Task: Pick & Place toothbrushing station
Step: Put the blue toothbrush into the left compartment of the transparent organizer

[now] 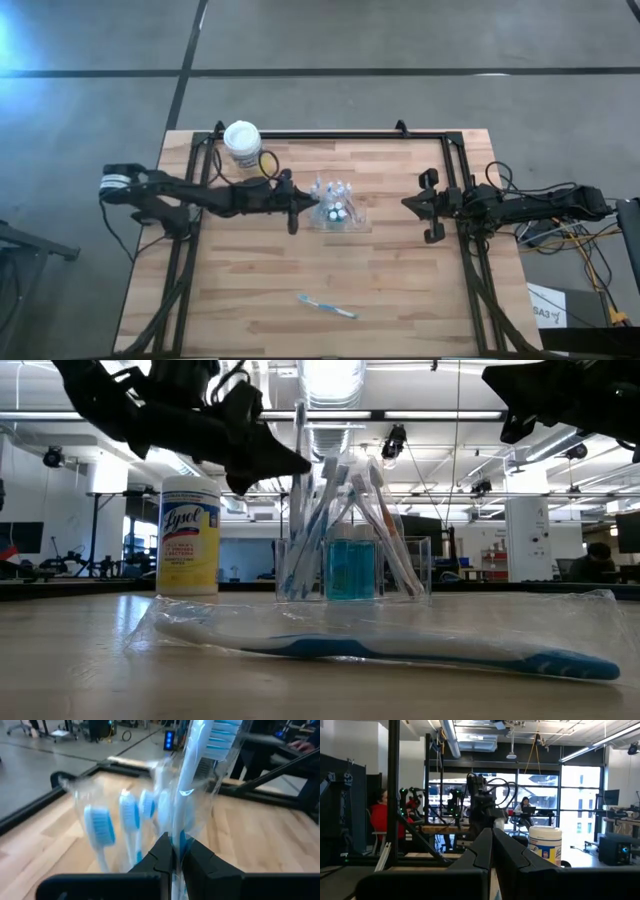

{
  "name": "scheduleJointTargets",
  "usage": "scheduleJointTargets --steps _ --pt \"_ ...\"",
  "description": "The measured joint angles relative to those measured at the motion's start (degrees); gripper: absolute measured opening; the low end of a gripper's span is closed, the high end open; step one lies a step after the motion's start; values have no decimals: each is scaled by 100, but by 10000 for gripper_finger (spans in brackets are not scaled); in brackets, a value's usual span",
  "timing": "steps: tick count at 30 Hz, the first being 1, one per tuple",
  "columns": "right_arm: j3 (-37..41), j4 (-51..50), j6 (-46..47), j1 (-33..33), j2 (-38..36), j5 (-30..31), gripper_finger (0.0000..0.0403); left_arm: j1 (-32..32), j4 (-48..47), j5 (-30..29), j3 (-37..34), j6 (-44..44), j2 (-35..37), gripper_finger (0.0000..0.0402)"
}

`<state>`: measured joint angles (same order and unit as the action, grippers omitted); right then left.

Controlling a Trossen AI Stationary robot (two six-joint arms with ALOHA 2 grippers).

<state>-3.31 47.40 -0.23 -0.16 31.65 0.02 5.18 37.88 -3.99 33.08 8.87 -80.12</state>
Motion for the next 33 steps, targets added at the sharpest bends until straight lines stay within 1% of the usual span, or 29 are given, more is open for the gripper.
scheduleJointTargets --steps 5,17,26,31,33 --pt "0 0 0 -1 -1 2 8 10 312 -19 -20 59 -395 24" --pt "0 0 0 -1 5 0 8 108 433 -138 -11 26 -1099 25" --pt "0 0 4 -1 5 0 8 108 628 -160 -31 -17 -1411 26" --pt "0 -2 9 1 5 1 8 108 663 -153 -38 -38 -1437 22" --pt "0 -4 9 0 5 -1 8 108 661 -151 -42 -18 -1422 29"
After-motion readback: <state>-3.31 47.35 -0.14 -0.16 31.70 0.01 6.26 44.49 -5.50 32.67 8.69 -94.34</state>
